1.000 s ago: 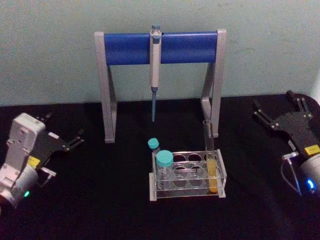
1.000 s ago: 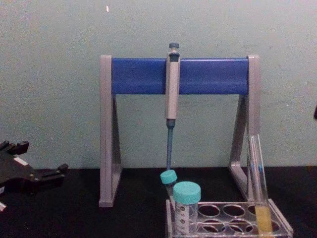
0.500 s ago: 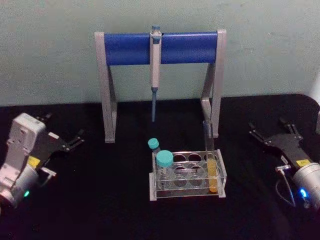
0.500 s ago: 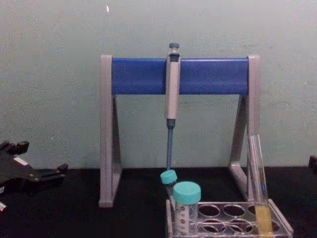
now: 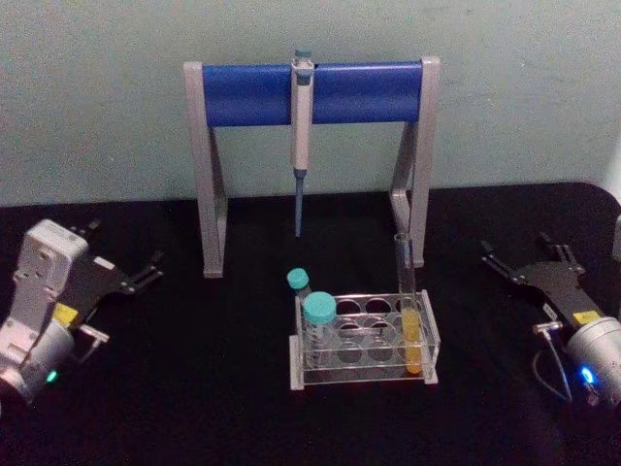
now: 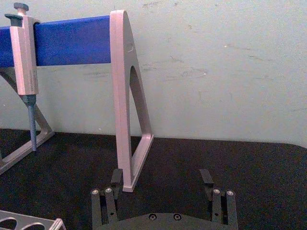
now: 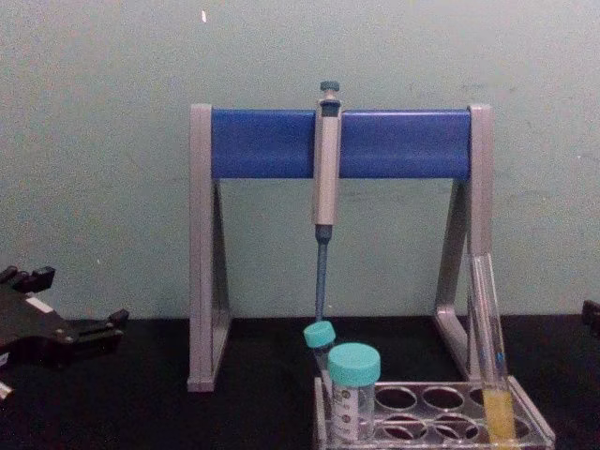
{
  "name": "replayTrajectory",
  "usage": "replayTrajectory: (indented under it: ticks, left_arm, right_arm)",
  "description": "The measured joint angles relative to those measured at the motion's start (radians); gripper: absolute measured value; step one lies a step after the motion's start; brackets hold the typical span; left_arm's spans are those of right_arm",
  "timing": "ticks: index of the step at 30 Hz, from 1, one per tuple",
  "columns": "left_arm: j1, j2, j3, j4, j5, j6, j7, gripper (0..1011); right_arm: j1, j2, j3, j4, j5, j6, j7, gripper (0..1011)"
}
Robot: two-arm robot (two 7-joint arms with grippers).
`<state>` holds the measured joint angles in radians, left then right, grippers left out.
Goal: Pick up the test tube from the test tube rack, shake it, then place it back into the test tube rack.
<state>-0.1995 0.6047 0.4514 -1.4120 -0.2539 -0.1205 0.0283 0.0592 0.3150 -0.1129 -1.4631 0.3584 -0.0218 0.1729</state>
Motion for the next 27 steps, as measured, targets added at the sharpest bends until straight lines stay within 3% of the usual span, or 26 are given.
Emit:
replayTrajectory:
  ticks: [27]
  left_arm:
    - [0.0,0.0,0.0,0.0,0.0,0.0,0.0,1001]
  right_arm:
    - [-0.002,0.003,-0.003,-0.004,-0.005,-0.008,-0.005,1000]
